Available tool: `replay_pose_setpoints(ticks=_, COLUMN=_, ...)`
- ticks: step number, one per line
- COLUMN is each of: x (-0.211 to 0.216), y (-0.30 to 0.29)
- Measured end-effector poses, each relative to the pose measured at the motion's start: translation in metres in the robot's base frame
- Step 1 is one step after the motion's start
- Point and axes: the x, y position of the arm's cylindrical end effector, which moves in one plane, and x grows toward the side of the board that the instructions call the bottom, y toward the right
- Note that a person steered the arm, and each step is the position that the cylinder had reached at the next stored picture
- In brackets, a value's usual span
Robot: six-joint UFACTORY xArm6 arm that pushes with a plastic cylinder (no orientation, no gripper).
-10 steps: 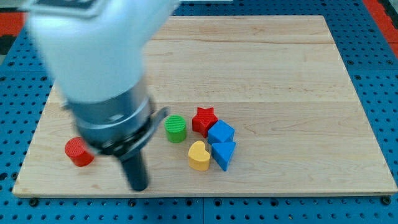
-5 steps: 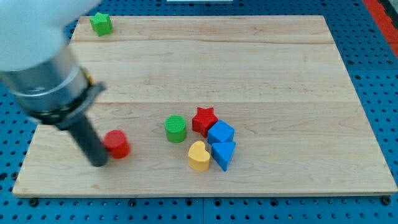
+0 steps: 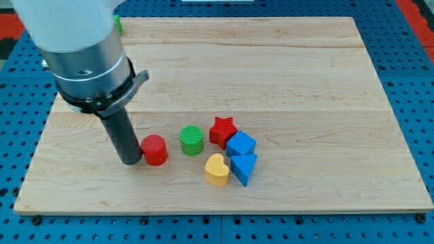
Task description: Push the red circle green circle and yellow hexagon into the group of blocks
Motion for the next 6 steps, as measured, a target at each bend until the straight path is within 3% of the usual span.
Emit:
replay_pose_setpoints(ticks=2, x=0.0, y=0.04)
replay_pose_setpoints(ticks=4, x=-0.075, y=-0.156)
replay_pose_setpoints(ticks=5, x=-0.104, y=-0.173)
replay_pose_setpoints(ticks=6, x=-0.136, y=-0.135)
